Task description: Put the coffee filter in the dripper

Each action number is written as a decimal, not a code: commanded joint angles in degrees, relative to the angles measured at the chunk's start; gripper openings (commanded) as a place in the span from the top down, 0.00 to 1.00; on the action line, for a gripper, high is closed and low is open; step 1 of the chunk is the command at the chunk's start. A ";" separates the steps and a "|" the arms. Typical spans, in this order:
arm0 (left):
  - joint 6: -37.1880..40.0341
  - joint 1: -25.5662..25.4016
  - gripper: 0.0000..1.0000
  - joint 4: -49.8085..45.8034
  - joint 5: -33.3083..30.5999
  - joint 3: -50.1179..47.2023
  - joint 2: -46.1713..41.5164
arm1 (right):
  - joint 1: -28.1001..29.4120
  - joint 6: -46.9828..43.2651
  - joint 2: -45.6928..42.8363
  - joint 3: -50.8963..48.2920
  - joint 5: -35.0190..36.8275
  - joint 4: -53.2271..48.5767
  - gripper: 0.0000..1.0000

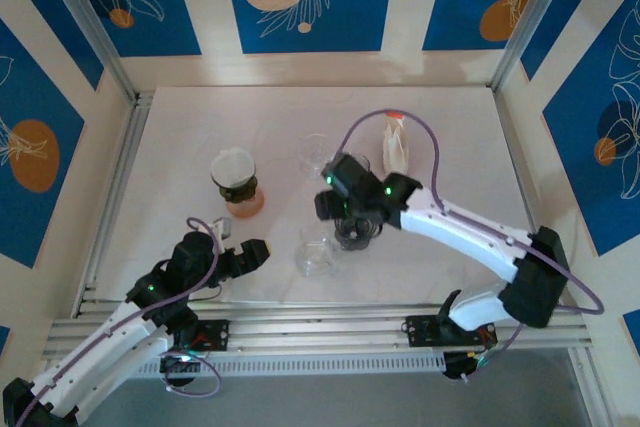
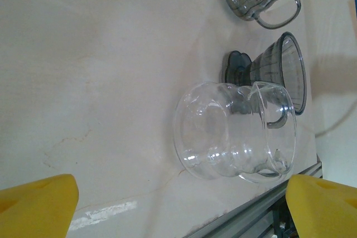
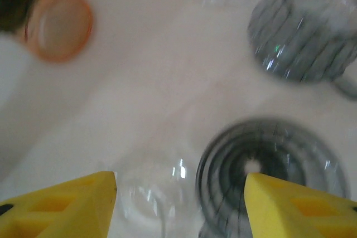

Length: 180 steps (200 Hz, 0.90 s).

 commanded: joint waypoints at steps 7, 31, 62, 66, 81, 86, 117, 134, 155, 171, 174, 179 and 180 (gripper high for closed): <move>0.80 -0.90 0.04 0.74 0.44 1.21 -0.02 | -8.17 -6.34 9.80 8.25 -6.82 3.38 0.40; 1.06 -1.09 0.04 0.16 0.55 1.79 0.11 | -12.68 -8.59 20.54 17.91 -7.45 2.83 0.42; 1.14 -1.24 0.04 -0.63 0.52 1.84 -0.07 | -16.75 -9.38 33.26 30.68 -6.99 -1.46 0.45; 1.07 -1.22 0.04 -0.71 0.47 1.85 -0.09 | -17.02 -9.31 34.15 31.51 -7.09 -1.64 0.45; 1.18 -1.20 0.04 -0.75 0.61 1.93 -0.10 | -18.45 -9.14 37.74 34.90 -7.56 -2.40 0.47; 1.17 -1.27 0.04 -0.80 0.61 1.93 0.02 | -18.89 -9.12 38.65 35.65 -7.62 -2.55 0.48; 1.35 -1.28 0.04 -0.49 0.61 1.86 0.51 | -20.54 -9.49 42.34 38.53 -11.54 -2.63 0.51; 1.37 -1.29 0.04 -0.17 0.61 1.76 0.92 | -20.85 -9.66 43.14 38.95 -13.34 -2.20 0.56; 1.27 -1.27 0.04 0.11 0.87 1.59 1.17 | -20.84 -9.72 43.88 39.72 -14.07 -2.24 0.68; 1.30 -1.23 0.04 -0.05 1.01 1.65 1.16 | -20.91 -9.47 44.42 40.17 -14.92 -2.12 0.75; 1.28 -1.24 0.04 -0.09 1.07 1.67 1.13 | -20.89 -9.49 44.44 40.20 -15.14 -2.14 0.76; 1.28 -1.29 0.04 -0.09 1.09 1.67 1.00 | -20.91 -9.34 44.52 40.24 -15.51 -2.02 0.79; 1.30 -1.29 0.04 -0.09 1.12 1.67 0.98 | -20.91 -9.33 44.61 40.22 -15.58 -2.00 0.79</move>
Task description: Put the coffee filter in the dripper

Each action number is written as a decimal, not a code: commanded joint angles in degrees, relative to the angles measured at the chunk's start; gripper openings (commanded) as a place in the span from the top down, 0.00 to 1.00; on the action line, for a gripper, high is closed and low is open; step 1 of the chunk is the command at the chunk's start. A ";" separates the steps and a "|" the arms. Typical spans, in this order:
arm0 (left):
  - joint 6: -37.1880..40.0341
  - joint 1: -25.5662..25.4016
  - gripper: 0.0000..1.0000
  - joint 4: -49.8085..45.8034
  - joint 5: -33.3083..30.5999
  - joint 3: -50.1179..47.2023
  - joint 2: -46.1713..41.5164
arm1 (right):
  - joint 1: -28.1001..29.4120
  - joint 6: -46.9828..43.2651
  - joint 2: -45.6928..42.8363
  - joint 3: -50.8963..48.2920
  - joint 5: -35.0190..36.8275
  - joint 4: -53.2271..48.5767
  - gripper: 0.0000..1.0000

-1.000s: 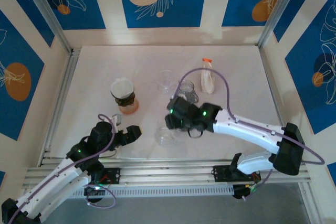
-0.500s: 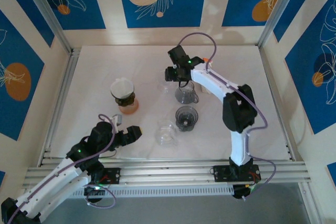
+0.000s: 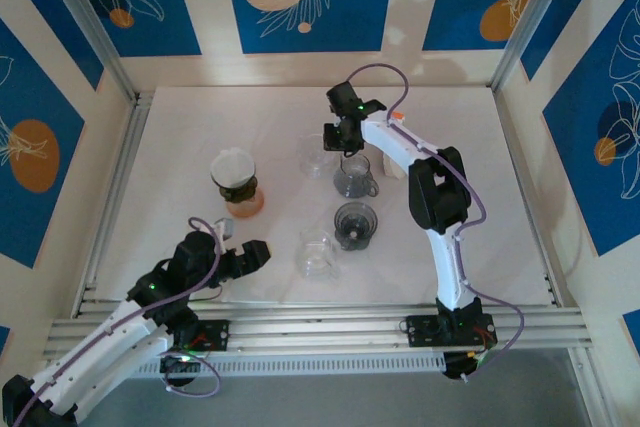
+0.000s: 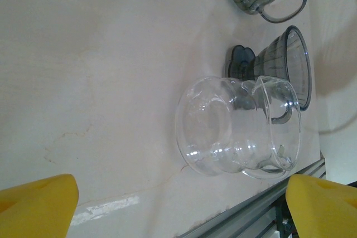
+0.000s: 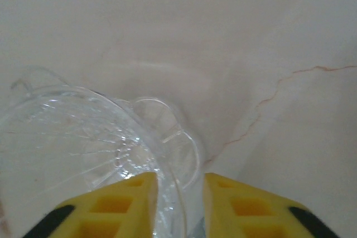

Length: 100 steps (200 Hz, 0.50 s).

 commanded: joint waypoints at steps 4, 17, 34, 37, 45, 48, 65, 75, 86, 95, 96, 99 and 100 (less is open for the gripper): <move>1.27 -0.70 0.04 0.19 1.09 1.39 -0.09 | 0.13 -0.14 1.21 2.24 -3.84 -0.72 0.81; 1.24 -0.67 0.04 0.04 1.18 1.54 -0.35 | 0.17 0.33 1.34 2.37 -4.42 -0.62 0.87; 1.38 -0.72 0.04 -0.60 1.11 1.99 -0.82 | 0.24 0.65 0.43 1.80 -4.23 0.08 0.97; 1.36 -0.76 0.04 -0.73 1.10 2.07 -0.88 | 0.30 0.64 0.06 1.57 -4.25 0.37 0.98; 1.54 -0.72 0.04 -1.09 1.01 2.39 -1.17 | 0.44 0.60 -0.92 1.08 -4.16 0.95 1.00; 1.59 -0.71 0.04 -1.19 0.94 2.55 -1.26 | 0.44 0.59 -1.31 0.95 -4.16 1.12 1.00; 1.92 -0.72 0.04 -2.03 0.61 3.05 -1.84 | 0.68 0.46 -3.80 0.61 -4.01 1.31 1.00; 1.97 -0.68 0.04 -2.18 0.52 3.23 -2.10 | 0.94 0.33 -5.69 0.17 -3.82 1.59 1.00; 1.98 -0.68 0.04 -2.31 0.44 3.40 -2.50 | 1.34 0.30 -8.15 -0.76 -3.79 2.06 1.00; 2.07 -0.79 0.04 -2.56 0.23 3.62 -2.76 | 1.82 0.29 -10.56 -1.82 -3.67 2.44 1.00; 2.16 -0.71 0.03 -2.64 0.22 3.65 -2.81 | 1.90 0.35 -10.74 -1.95 -3.65 2.42 1.00; 2.26 -0.71 0.03 -2.77 0.14 3.69 -2.92 | 2.04 0.34 -11.53 -2.27 -3.57 2.37 1.00; 2.25 -0.67 0.03 -2.83 0.09 3.77 -2.94 | 2.10 0.33 -11.75 -2.39 -3.47 2.35 1.00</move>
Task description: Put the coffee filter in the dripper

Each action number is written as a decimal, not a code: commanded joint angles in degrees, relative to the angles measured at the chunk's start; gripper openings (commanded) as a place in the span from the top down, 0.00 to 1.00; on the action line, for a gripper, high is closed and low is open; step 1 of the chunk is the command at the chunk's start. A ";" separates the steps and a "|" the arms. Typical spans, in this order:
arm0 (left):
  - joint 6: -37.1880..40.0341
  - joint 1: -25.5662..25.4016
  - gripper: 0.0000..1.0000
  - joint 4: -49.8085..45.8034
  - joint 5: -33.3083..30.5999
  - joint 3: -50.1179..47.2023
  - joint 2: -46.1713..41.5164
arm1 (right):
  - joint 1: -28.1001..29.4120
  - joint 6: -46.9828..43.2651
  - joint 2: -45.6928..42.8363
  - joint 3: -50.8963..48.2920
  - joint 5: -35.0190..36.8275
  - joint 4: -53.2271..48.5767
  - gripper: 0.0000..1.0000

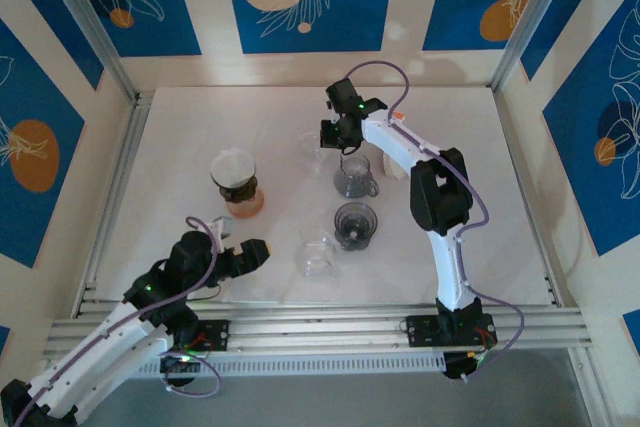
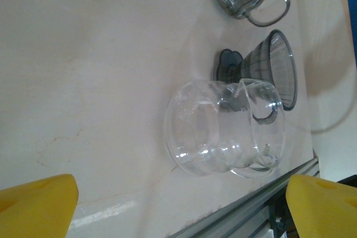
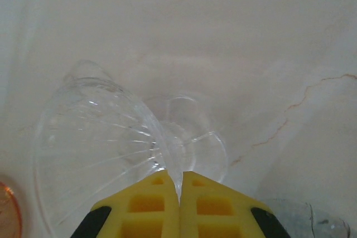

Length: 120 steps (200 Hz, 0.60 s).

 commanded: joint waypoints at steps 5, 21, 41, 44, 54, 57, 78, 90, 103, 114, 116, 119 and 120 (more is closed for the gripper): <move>1.46 -0.70 0.03 -1.56 -0.04 2.34 -1.19 | 1.75 -0.26 -10.66 -2.32 -0.45 1.08 1.00; 1.83 -0.63 0.03 -2.22 -0.46 2.84 -1.70 | 2.59 0.40 -14.26 -4.07 0.57 -0.35 1.00; 2.22 -0.71 0.02 -2.80 -0.83 3.11 -2.23 | 3.80 2.10 -21.58 -9.30 0.63 -0.92 1.00; 2.19 -0.68 0.02 -2.81 -0.90 3.16 -2.30 | 3.91 2.47 -22.76 -10.44 0.51 -0.83 1.00; 2.33 -0.63 0.02 -3.19 -1.10 3.28 -2.52 | 4.57 3.31 -26.47 -13.47 -0.08 -1.08 1.00; 2.38 -0.63 0.02 -3.28 -1.18 3.29 -2.60 | 4.79 3.52 -27.41 -14.43 -0.18 -1.30 1.00; 2.51 -0.68 0.01 -3.83 -1.46 3.29 -3.17 | 6.89 5.23 -34.76 -21.15 -1.83 -2.92 1.00; 2.71 -0.63 0.01 -4.30 -1.78 3.20 -3.36 | 8.35 6.04 -38.49 -24.68 -2.82 -4.47 1.00; 3.02 -0.66 0.01 -4.69 -2.05 3.20 -3.53 | 10.26 7.17 -42.07 -28.34 -3.18 -6.11 1.00; 3.17 -0.63 0.01 -4.86 -2.31 3.20 -3.58 | 11.86 8.24 -44.60 -30.99 -4.13 -7.11 1.00; 3.18 -0.67 0.01 -4.79 -2.33 3.16 -3.58 | 12.09 8.46 -44.95 -31.62 -4.19 -7.20 1.00; 3.26 -0.66 0.01 -4.78 -2.41 3.09 -3.58 | 12.52 8.87 -45.57 -32.32 -4.24 -7.37 1.00; 3.27 -0.63 0.01 -4.80 -2.46 3.10 -3.58 | 12.62 8.98 -45.74 -32.55 -4.29 -7.47 1.00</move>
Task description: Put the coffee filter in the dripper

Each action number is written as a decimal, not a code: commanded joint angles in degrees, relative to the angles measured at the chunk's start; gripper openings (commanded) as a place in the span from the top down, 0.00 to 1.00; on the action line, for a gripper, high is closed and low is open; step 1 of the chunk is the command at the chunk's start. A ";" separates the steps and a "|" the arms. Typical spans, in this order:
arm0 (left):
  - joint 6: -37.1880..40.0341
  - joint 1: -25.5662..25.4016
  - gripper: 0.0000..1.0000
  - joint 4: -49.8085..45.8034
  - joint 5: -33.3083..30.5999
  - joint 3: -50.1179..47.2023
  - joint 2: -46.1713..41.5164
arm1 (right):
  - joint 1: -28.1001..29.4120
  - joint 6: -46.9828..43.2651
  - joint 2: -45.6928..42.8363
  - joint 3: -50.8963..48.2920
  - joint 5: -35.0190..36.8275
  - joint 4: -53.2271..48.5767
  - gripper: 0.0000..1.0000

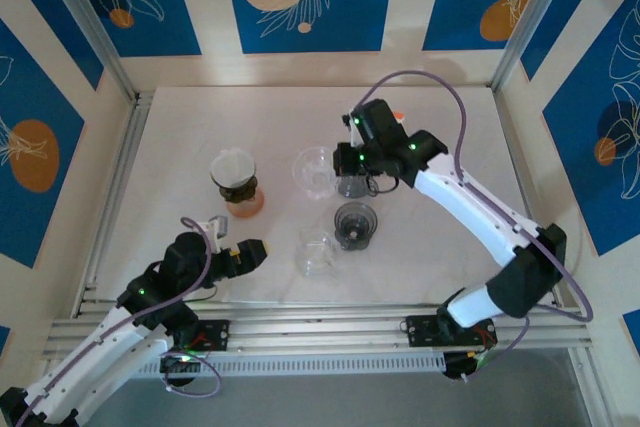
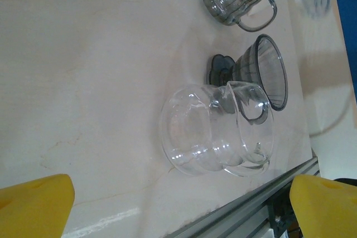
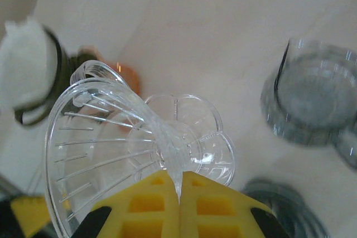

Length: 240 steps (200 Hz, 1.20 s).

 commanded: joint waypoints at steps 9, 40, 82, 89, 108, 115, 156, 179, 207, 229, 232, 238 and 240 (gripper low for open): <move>1.51 -0.65 0.00 -1.51 -1.67 1.45 -0.72 | 3.81 4.79 -5.88 -6.65 -4.22 -4.27 1.00; 1.44 -0.64 0.00 -0.73 -1.87 0.84 -0.31 | 6.71 8.73 -9.28 -12.81 -6.43 -2.36 1.00; 1.47 -0.59 0.00 0.15 -1.77 0.48 0.57 | 7.90 11.54 -9.75 -16.73 -8.29 1.07 1.00; 1.44 -0.65 0.00 0.29 -1.71 0.40 0.74 | 7.90 11.75 -9.65 -17.01 -8.50 1.46 1.00; 1.23 -0.66 0.00 0.69 -1.61 0.04 0.97 | 7.89 12.04 -9.27 -17.34 -8.86 1.92 1.00; 1.13 -0.63 0.00 0.83 -1.60 -0.15 0.96 | 8.05 12.04 -9.27 -17.54 -8.77 2.12 1.00; 0.94 -0.66 0.00 1.15 -1.45 -0.44 0.97 | 8.62 11.17 -9.92 -18.64 -6.28 0.83 1.00; 1.08 -0.65 0.00 1.32 -1.44 -0.44 1.11 | 9.28 10.83 -10.86 -19.31 -4.59 0.65 0.98; 1.06 -0.67 0.00 1.82 -1.19 -0.56 1.61 | 9.86 10.55 -11.54 -18.88 -3.22 -0.02 0.82; 1.01 -0.67 0.00 2.42 -0.85 -0.70 2.06 | 10.05 10.55 -12.07 -18.45 -2.63 -0.57 0.50; 1.03 -0.68 0.00 2.49 -0.83 -0.70 2.15 | 10.09 10.59 -12.15 -18.40 -2.63 -0.58 0.47; 1.07 -0.68 0.00 2.77 -0.69 -0.78 2.29 | 10.18 10.63 -12.32 -18.27 -2.61 -0.62 0.42; 1.02 -0.68 0.00 2.85 -0.66 -0.79 2.33 | 10.18 10.66 -12.38 -18.22 -2.58 -0.66 0.41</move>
